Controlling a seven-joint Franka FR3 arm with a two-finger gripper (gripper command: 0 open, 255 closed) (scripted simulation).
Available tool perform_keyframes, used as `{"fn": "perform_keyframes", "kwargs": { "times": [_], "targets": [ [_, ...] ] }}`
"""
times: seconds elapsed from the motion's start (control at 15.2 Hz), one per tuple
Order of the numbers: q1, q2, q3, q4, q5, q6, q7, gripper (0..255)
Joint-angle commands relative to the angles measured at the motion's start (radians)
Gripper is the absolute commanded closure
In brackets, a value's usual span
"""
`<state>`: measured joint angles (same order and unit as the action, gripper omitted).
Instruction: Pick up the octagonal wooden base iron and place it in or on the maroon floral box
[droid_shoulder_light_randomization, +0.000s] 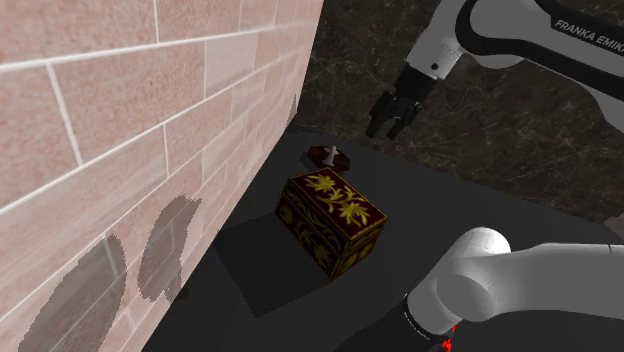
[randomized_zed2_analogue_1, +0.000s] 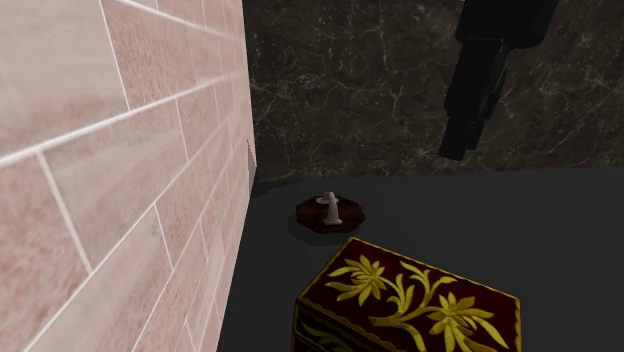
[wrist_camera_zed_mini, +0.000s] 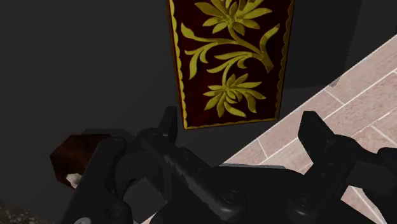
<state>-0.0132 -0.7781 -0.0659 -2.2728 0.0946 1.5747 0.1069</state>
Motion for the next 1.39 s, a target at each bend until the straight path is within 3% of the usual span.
{"fn": "perform_keyframes", "kwargs": {
  "times": [0.0,0.66,1.32],
  "targets": [
    [0.000,0.000,0.000,0.000,0.000,0.000,0.000,0],
    [-0.071,0.287,-0.009,0.020,-0.034,0.265,0.104,0],
    [-0.135,0.606,-0.043,0.144,-0.064,0.457,0.212,0]
  ]
}}
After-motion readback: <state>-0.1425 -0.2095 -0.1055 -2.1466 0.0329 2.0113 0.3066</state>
